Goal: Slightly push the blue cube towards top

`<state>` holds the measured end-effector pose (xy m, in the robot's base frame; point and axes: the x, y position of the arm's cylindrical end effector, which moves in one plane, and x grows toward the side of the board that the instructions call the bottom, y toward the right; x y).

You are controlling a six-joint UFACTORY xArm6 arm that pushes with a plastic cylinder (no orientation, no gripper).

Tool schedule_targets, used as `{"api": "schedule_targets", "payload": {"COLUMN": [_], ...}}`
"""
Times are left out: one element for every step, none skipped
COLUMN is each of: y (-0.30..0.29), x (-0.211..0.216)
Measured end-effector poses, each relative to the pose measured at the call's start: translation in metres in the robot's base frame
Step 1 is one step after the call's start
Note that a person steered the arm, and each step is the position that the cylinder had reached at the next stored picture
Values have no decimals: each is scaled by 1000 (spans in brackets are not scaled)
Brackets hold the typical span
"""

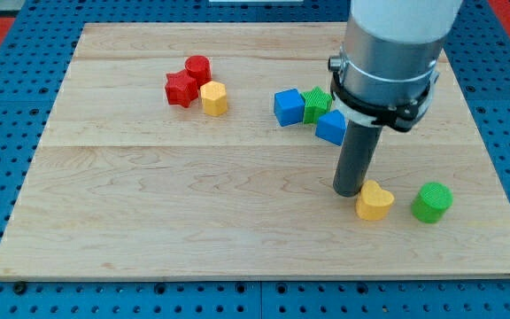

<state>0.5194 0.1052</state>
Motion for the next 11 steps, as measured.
{"api": "schedule_targets", "payload": {"y": [0, 6, 4, -42, -78, -81, -81, -79, -71, -54, -34], "x": [7, 8, 8, 4, -24, -64, -91, -114, -133, -133, -119]}}
